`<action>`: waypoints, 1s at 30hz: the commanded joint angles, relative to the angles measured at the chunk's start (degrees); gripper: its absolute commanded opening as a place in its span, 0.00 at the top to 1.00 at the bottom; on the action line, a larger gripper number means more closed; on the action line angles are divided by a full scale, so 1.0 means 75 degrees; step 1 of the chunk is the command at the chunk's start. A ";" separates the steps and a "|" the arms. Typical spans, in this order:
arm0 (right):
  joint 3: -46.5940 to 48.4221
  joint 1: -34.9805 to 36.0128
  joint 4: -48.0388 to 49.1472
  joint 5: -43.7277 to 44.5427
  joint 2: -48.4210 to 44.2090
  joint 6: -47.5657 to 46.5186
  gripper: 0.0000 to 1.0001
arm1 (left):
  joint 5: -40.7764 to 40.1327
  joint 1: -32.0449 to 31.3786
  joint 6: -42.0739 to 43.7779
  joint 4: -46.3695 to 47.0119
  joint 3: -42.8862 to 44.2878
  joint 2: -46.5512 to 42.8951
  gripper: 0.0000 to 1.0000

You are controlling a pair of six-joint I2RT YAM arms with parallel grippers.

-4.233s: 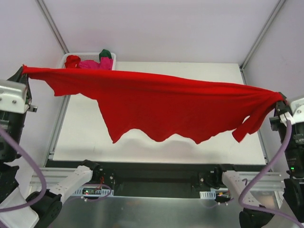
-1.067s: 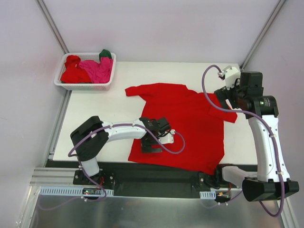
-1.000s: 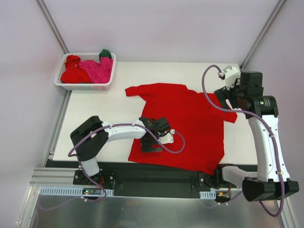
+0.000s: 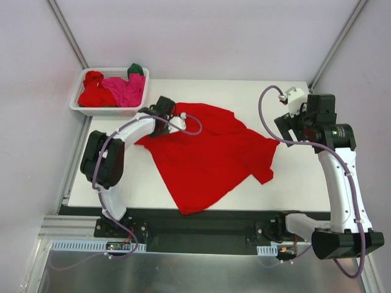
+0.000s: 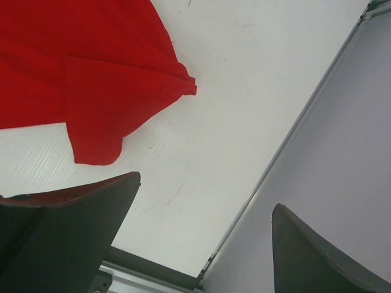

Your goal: Fold and stack the t-shirts

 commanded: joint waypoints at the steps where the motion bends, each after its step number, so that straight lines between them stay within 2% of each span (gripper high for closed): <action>1: -0.0009 0.0020 0.0125 -0.0047 -0.0199 -0.0004 0.04 | -0.0616 0.0289 0.0163 0.0191 0.1823 0.0715 1.00; 2: -0.0021 0.0020 0.0113 -0.0047 -0.0222 -0.0004 0.04 | -0.0640 0.0289 -0.0048 0.0156 0.2336 0.0878 1.00; 5: -0.0067 0.0020 0.0090 -0.0047 -0.0257 -0.0063 0.04 | -0.0698 0.0161 -0.0437 -0.0158 0.2262 0.0776 0.73; 6: -0.0079 0.0020 0.0101 -0.0047 -0.0281 -0.0075 0.04 | -0.0687 0.0126 -0.0356 -0.0253 0.2004 0.0670 0.31; 7: -0.0079 0.0020 0.0090 -0.0058 -0.0269 -0.0086 0.04 | -0.0698 0.0090 -0.0239 -0.0347 0.1723 0.0541 0.03; 8: -0.0068 0.0020 0.0090 -0.0070 -0.0258 -0.0098 0.04 | -0.0675 0.0044 -0.0215 -0.0394 0.1163 0.0296 0.01; 12: -0.0032 0.0020 0.0101 -0.0093 -0.0176 -0.0075 0.04 | 0.0167 -0.0050 -0.0600 -0.1364 0.0513 -0.0618 0.01; 14: -0.0032 0.0031 0.0102 -0.0105 -0.0117 -0.0040 0.04 | 0.0972 -0.0132 -0.0975 -0.2172 0.0943 -0.1263 0.01; 15: -0.0056 0.0020 0.0090 -0.0117 -0.0094 -0.0016 0.04 | 0.1801 -0.0249 -0.1116 -0.2594 0.1167 -0.1415 0.01; 16: -0.0067 0.0020 0.0101 -0.0221 -0.0047 0.0019 0.04 | 0.2134 -0.0331 -0.1442 -0.3480 0.1390 -0.1521 0.01; 18: -0.0161 0.0020 0.0055 -0.0514 0.0000 0.0042 0.04 | 0.3036 -0.0751 -0.1725 -0.4107 0.1708 -0.1733 0.01; 19: -0.0196 0.0020 0.0043 -0.0794 0.0035 0.0077 0.04 | 0.3144 -0.0962 -0.1958 -0.4307 0.1627 -0.1884 0.01; 22: -0.0476 0.0113 0.0055 -0.1241 0.0386 0.0089 0.04 | 0.3204 -0.1830 -0.2487 -0.4227 0.0925 -0.2119 0.01; 25: -0.1188 0.0721 -0.0109 -0.1009 0.0890 -0.0413 0.04 | 0.3542 -0.2439 -0.3178 -0.4098 0.0258 -0.2143 0.01; 27: -0.1764 0.1177 -0.0168 -0.0647 0.1066 -0.0764 0.04 | 0.3381 -0.2709 -0.3389 -0.3643 -0.0083 -0.2167 0.01; 30: -0.2504 0.1776 -0.0472 -0.0820 0.1172 -0.0860 0.04 | 0.3204 -0.2956 -0.3706 -0.3231 -0.0529 -0.2167 0.01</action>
